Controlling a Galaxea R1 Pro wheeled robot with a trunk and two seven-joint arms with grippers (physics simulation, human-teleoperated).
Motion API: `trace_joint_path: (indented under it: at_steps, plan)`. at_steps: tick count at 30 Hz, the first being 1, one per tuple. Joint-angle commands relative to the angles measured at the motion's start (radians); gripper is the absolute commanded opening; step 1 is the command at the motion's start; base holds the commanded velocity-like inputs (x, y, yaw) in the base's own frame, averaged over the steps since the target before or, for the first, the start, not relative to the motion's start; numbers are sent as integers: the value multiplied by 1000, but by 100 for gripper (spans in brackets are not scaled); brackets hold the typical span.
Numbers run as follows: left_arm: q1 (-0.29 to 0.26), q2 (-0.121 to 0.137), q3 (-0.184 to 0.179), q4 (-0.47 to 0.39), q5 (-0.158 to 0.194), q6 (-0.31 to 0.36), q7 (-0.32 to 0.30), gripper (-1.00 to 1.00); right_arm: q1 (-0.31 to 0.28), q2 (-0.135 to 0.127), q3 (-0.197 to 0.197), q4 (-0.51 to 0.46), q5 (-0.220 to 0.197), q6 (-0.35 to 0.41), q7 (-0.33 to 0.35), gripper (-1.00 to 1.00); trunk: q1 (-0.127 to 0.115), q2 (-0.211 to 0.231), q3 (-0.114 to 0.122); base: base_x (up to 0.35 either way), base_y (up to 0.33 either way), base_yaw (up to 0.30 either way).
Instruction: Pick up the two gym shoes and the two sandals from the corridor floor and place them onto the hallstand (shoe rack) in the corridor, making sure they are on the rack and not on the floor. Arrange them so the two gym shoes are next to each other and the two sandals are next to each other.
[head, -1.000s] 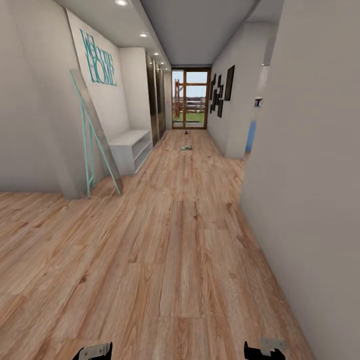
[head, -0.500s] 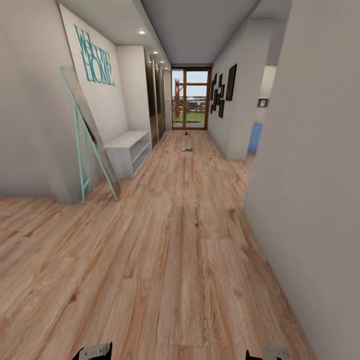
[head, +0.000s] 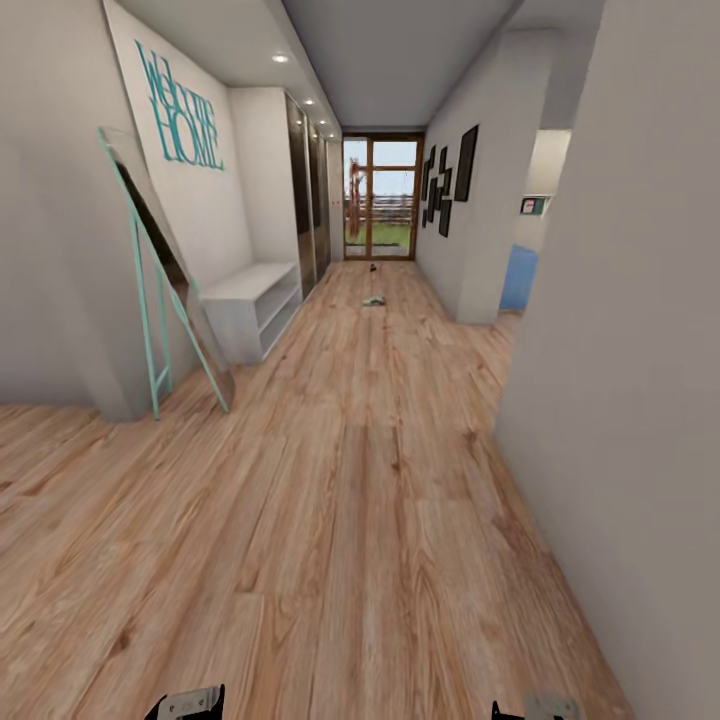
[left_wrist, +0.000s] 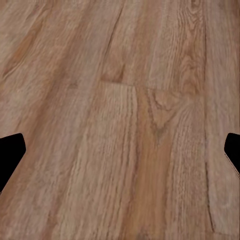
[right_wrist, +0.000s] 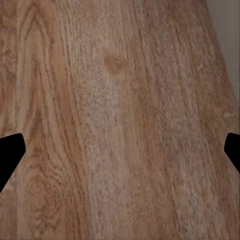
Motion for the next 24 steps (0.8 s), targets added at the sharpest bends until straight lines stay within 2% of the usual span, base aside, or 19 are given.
trace_joint_path:
  at_steps: [1, 24]
  plan:
    - [0, 0, 0, 1, 3, -3, -1, 100, -1, 0, 9, 1, -10, -3, -1, 100, 0, 0, -1, 339, 0, 0]
    - [0, 0, 0, 16, 4, -3, -1, 100, -1, 0, 9, 1, -10, -3, -1, 100, 0, 0, -1, 339, 0, 0]
